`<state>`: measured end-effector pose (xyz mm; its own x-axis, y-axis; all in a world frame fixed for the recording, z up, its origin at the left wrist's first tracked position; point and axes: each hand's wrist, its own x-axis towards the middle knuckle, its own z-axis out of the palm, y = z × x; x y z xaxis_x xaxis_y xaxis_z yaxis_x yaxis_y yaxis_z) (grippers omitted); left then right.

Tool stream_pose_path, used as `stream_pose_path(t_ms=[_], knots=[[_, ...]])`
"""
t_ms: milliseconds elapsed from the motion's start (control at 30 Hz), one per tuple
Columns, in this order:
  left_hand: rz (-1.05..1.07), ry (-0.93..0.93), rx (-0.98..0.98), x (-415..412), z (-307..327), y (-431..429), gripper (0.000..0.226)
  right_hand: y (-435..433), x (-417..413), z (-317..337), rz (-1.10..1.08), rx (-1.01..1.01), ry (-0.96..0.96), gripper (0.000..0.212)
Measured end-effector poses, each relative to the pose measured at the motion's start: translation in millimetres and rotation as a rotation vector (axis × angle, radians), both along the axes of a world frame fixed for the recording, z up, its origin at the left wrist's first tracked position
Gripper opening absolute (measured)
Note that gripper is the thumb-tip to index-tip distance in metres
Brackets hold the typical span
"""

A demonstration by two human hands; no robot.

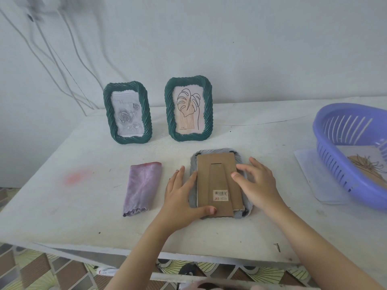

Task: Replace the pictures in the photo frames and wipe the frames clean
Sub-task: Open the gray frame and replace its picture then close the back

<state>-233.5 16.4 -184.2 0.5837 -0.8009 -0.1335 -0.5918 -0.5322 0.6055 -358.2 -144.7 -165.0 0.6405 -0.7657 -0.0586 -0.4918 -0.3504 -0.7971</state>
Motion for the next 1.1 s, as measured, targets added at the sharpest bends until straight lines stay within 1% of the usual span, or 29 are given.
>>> stream_pose_path(t_ms=[167,333,467,533,600,667,767,867,1033,1100], knots=[[-0.012,-0.030,0.014,0,0,0,0.113,-1,-3,-4,0.019,0.040,-0.115,0.035],[-0.028,-0.049,0.008,1,-1,0,0.111,0,-6,-10,0.058,0.027,-0.145,0.040],[-0.047,-0.081,-0.096,0,-4,3,0.110,1,-8,-8,0.063,0.019,-0.249,0.039],[-0.042,-0.069,-0.155,-1,-5,4,0.107,2,-9,-6,0.086,0.008,-0.272,0.042],[-0.035,-0.033,-0.216,-4,-2,4,0.106,4,-10,-4,0.120,0.063,-0.293,0.044],[-0.033,-0.002,-0.281,-6,1,3,0.107,6,-10,-2,0.135,0.075,-0.307,0.050],[-0.044,-0.027,-0.329,-7,3,2,0.103,8,-11,-6,0.118,0.076,-0.326,0.054],[-0.041,-0.044,-0.339,-5,0,3,0.097,8,-12,-10,0.119,0.097,-0.321,0.051],[-0.037,-0.020,-0.279,-3,-3,1,0.100,7,-13,-13,0.166,0.066,-0.288,0.043],[-0.052,-0.012,-0.263,-3,-1,1,0.098,7,-12,-14,0.160,0.066,-0.300,0.045]])
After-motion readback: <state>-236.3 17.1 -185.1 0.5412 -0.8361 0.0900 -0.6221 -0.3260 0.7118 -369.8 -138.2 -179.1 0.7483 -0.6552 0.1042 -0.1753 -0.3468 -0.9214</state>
